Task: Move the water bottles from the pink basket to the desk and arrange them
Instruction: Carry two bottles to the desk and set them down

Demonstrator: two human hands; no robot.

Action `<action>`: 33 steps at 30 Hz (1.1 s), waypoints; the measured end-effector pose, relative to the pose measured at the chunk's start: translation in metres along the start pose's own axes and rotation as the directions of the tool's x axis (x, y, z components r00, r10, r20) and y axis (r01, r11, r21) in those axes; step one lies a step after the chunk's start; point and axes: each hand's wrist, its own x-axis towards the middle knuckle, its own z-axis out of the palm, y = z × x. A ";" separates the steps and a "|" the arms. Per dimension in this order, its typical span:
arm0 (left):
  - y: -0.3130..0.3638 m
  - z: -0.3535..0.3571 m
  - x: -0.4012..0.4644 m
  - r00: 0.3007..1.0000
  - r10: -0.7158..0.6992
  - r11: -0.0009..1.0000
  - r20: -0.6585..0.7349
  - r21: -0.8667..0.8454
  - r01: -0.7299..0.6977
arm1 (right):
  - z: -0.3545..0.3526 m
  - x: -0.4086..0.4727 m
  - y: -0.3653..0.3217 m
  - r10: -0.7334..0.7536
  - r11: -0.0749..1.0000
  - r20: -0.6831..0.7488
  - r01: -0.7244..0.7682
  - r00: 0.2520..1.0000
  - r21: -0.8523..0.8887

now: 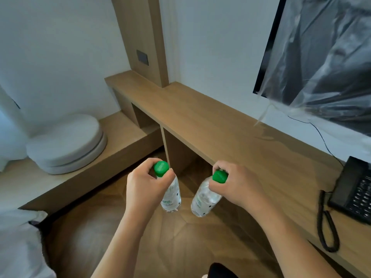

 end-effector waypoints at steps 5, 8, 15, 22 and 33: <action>-0.026 -0.002 0.084 0.999 -0.034 0.999 0.009 0.005 0.034 | 0.022 0.090 -0.030 -0.019 1.000 0.008 0.019 1.000 0.010; -0.038 -0.004 0.134 1.000 -0.023 1.000 -0.005 0.003 0.023 | 0.031 0.145 -0.044 -0.041 0.999 0.018 0.041 0.999 0.023; -0.059 -0.005 0.255 0.999 0.027 0.998 -0.038 0.051 -0.025 | 0.033 0.258 -0.077 -0.059 0.995 -0.024 0.061 0.998 0.075; -0.087 0.000 0.366 1.000 0.003 1.000 -0.006 -0.002 -0.003 | 0.039 0.356 -0.102 0.035 0.991 -0.073 -0.025 0.997 0.132; -0.125 0.007 0.569 0.962 0.137 0.990 0.234 -0.046 -0.130 | 0.051 0.500 -0.151 0.266 0.959 -0.137 -0.247 0.954 0.140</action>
